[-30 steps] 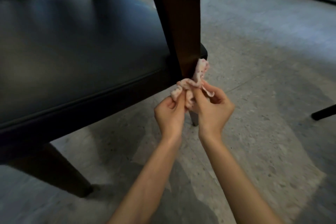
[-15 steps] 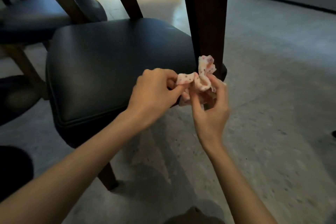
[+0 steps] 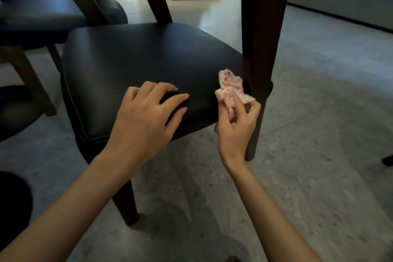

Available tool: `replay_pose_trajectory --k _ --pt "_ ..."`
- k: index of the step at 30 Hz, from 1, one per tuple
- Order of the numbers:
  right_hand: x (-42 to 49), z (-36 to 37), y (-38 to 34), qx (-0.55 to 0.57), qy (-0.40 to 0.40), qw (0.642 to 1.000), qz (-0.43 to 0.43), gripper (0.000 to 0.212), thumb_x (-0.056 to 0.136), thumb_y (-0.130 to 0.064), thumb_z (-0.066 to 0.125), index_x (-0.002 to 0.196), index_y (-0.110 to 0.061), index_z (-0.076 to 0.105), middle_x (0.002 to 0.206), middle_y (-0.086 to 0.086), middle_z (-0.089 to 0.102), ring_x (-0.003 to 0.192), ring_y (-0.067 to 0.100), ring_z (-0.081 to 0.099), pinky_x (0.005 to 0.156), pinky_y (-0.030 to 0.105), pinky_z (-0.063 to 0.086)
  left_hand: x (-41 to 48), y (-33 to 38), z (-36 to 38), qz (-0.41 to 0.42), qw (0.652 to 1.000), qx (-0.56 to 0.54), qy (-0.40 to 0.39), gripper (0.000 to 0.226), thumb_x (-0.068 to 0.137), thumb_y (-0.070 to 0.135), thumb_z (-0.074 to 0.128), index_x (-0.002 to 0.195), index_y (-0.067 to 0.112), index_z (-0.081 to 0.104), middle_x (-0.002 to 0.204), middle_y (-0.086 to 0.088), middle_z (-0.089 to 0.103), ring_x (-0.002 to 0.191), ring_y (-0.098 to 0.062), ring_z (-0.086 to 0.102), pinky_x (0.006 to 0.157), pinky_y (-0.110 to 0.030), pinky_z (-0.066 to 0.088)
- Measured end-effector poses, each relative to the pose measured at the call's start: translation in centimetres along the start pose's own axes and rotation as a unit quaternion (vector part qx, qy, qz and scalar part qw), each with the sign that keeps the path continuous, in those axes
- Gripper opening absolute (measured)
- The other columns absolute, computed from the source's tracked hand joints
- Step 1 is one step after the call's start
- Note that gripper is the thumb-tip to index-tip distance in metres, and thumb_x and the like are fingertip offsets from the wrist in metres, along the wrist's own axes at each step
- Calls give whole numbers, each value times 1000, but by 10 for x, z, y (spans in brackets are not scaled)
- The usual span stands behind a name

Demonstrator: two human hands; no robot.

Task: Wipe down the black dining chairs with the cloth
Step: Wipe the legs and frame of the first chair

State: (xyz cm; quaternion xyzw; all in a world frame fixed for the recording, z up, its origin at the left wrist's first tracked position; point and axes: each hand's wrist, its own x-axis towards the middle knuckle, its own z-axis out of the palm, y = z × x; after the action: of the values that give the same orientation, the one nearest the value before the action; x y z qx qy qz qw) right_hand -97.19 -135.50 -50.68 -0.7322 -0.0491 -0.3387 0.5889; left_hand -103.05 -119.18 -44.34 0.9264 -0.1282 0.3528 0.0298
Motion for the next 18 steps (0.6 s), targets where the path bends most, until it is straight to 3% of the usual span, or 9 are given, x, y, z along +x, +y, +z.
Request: replay_pose_trajectory --k 6,10,13,16,18 --pt "-9 -18 -1 -69 -80 984 -145 41 86 2 62 127 -4 59 112 6 39 103 -16 41 88 2 37 -10 -8 -5 -4 1000 30 3 34 96 38 49 122 24 66 120 -1 64 106 -23 59 84 -35 38" --pt "4 -13 9 -81 -7 995 -63 38 93 -6 57 132 -6 57 118 4 40 98 -3 46 86 13 45 -17 -15 -11 -25 999 40 7 36 97 40 47 122 22 66 118 -2 64 106 -22 58 86 -34 38" --pt "-2 -1 0 -24 35 999 14 34 95 -10 58 128 -3 60 111 -4 43 94 -7 50 77 9 44 -20 -23 -16 -51 997 49 8 38 97 41 45 121 21 67 117 -2 65 105 -23 59 85 -35 40" --pt "-20 3 -11 0 11 1000 2 31 92 -3 59 123 0 62 104 -12 41 90 -11 51 73 6 42 -22 -31 -20 -77 996 35 21 36 96 40 47 118 21 68 114 -1 67 105 -22 59 84 -35 41" --pt "-35 2 -20 5 -43 998 -38 30 90 -1 60 121 -1 63 105 -8 42 95 -11 50 76 5 42 -23 -34 -21 -93 995 16 28 35 96 40 47 116 22 70 114 1 67 106 -20 59 85 -35 40"
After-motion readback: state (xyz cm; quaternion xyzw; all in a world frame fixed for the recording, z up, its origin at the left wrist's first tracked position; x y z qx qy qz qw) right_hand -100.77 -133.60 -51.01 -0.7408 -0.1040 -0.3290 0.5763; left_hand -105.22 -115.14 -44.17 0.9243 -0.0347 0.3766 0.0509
